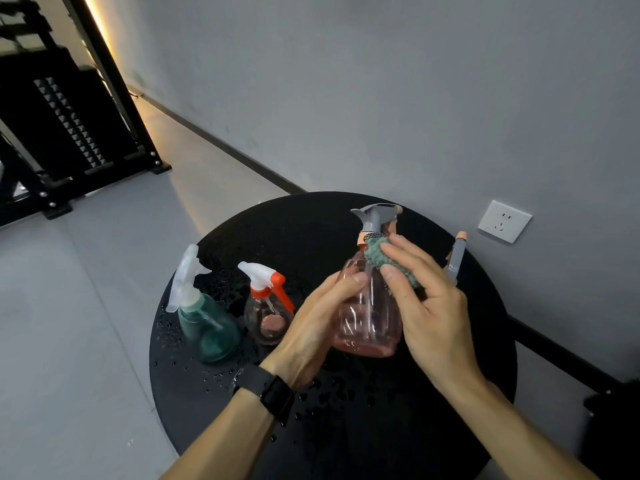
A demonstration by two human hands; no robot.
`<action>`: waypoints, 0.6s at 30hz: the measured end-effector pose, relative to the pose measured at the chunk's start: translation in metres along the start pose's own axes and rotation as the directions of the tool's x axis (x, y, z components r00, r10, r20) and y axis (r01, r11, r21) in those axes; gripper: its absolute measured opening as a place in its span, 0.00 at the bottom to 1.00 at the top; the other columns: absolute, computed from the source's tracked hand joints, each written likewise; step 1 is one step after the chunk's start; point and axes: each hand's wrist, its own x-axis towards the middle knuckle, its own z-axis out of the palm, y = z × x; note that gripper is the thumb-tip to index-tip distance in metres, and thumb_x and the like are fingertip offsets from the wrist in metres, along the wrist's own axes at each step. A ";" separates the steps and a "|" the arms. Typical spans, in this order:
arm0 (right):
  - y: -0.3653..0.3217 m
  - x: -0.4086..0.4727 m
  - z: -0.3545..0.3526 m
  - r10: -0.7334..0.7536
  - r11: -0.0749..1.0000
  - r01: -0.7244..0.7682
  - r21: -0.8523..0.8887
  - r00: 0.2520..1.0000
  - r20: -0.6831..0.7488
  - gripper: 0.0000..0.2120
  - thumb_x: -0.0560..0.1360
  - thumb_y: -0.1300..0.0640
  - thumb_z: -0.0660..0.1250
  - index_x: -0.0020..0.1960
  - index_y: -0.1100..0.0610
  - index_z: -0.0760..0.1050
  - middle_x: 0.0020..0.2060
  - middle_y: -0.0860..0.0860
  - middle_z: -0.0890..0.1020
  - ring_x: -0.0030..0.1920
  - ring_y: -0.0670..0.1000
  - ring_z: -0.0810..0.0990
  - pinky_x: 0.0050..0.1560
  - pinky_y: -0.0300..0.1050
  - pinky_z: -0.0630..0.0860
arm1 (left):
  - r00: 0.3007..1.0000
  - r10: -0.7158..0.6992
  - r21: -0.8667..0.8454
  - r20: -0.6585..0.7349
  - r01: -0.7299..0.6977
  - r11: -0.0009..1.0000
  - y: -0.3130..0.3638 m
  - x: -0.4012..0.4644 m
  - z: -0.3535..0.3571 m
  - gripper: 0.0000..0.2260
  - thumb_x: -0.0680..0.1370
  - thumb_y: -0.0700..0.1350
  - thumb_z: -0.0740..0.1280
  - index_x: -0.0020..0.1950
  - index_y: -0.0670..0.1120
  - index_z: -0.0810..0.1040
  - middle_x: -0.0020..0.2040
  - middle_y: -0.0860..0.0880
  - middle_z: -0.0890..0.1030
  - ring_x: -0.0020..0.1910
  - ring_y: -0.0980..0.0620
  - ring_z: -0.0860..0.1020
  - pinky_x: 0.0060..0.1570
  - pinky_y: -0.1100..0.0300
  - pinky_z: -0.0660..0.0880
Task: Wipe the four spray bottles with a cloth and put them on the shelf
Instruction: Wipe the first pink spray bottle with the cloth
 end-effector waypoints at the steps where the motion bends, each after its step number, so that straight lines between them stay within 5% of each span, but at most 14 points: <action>1: 0.000 -0.003 0.001 -0.005 1.000 0.005 -0.002 1.000 0.010 0.15 0.78 0.61 0.66 0.63 0.53 0.78 0.64 0.40 0.75 0.66 0.36 0.71 0.63 0.29 0.69 | 1.000 0.001 -0.025 -0.024 -0.002 1.000 0.000 0.000 0.000 0.18 0.78 0.59 0.65 0.63 0.51 0.80 0.55 0.46 0.85 0.55 0.41 0.83 0.57 0.36 0.78; 7: 0.003 -0.022 0.004 -0.002 1.000 0.001 0.015 0.997 0.072 0.17 0.77 0.57 0.64 0.65 0.48 0.74 0.66 0.37 0.72 0.68 0.37 0.69 0.65 0.43 0.73 | 0.999 0.028 -0.153 -0.035 -0.033 0.988 0.002 0.004 -0.006 0.21 0.80 0.57 0.63 0.68 0.47 0.76 0.57 0.44 0.82 0.53 0.45 0.82 0.54 0.42 0.78; 12: 0.001 -0.031 -0.002 -0.022 1.000 0.022 0.006 0.998 0.054 0.17 0.76 0.58 0.65 0.64 0.48 0.75 0.66 0.39 0.74 0.69 0.38 0.69 0.67 0.39 0.70 | 0.999 0.024 -0.288 0.027 -0.016 0.958 0.004 0.007 -0.005 0.28 0.74 0.53 0.71 0.72 0.45 0.72 0.63 0.40 0.80 0.56 0.42 0.81 0.52 0.40 0.78; 18: 0.003 -0.044 -0.008 -0.064 0.998 0.065 -0.006 0.994 0.089 0.18 0.77 0.62 0.67 0.65 0.50 0.75 0.67 0.41 0.74 0.70 0.41 0.69 0.66 0.39 0.71 | 1.000 0.008 -0.389 -0.013 -0.012 0.921 0.005 0.010 0.005 0.24 0.79 0.54 0.65 0.69 0.40 0.73 0.50 0.41 0.83 0.45 0.45 0.83 0.46 0.46 0.81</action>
